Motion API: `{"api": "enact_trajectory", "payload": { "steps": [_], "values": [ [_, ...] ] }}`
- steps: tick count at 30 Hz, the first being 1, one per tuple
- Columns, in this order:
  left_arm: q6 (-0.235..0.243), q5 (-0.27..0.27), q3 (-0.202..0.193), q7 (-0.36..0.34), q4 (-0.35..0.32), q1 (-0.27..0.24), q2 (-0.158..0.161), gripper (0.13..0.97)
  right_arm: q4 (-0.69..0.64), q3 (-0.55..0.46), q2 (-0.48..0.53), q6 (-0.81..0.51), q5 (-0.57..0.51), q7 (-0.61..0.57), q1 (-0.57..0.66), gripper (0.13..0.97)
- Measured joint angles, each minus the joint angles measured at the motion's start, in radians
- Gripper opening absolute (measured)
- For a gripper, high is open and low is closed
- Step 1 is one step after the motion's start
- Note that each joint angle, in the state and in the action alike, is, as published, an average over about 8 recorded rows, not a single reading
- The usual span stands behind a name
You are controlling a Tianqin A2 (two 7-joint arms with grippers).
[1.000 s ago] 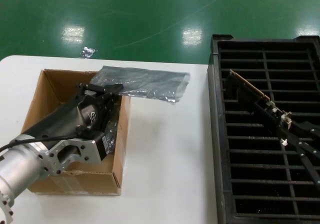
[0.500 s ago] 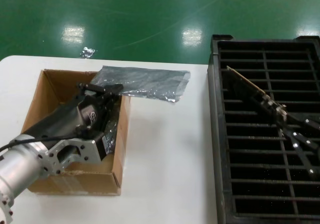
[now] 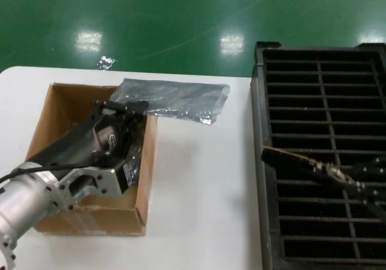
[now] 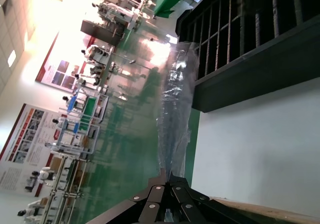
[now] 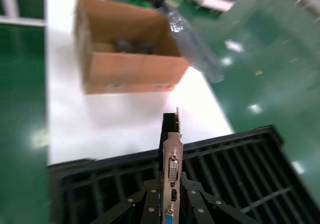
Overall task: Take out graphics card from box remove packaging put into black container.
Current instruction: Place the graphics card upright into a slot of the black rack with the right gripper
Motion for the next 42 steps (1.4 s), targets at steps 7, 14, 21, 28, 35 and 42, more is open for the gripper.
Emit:
{"api": "enact_trajectory", "payload": {
  "steps": [7, 14, 21, 28, 35, 42],
  "values": [
    [0.0, 0.0, 0.0, 0.0, 0.0, 0.0, 0.0, 0.139, -0.001, -0.12, 0.046, -0.288, 0.114, 0.063, 0.257, 0.186],
    [0.0, 0.0, 0.0, 0.0, 0.0, 0.0, 0.0, 0.139, -0.005, -0.164, 0.037, -0.422, 0.147, 0.079, 0.358, 0.186],
    [0.0, 0.0, 0.0, 0.0, 0.0, 0.0, 0.0, 0.139, -0.005, -0.167, 0.036, -0.431, 0.148, 0.078, 0.365, 0.186],
    [0.0, 0.0, 0.0, 0.0, 0.0, 0.0, 0.0, 0.139, -0.016, -0.189, 0.032, -0.452, 0.138, 0.065, 0.391, 0.186],
    [0.0, 0.0, 0.0, 0.0, 0.0, 0.0, 0.0, 0.139, -0.082, -0.379, 0.047, -0.51, 0.13, 0.023, 0.578, 0.186],
    [0.0, 0.0, 0.0, 0.0, 0.0, 0.0, 0.0, 0.139, -0.153, -0.67, 0.041, -0.523, 0.162, 0.006, 0.844, 0.186]
  ]
}}
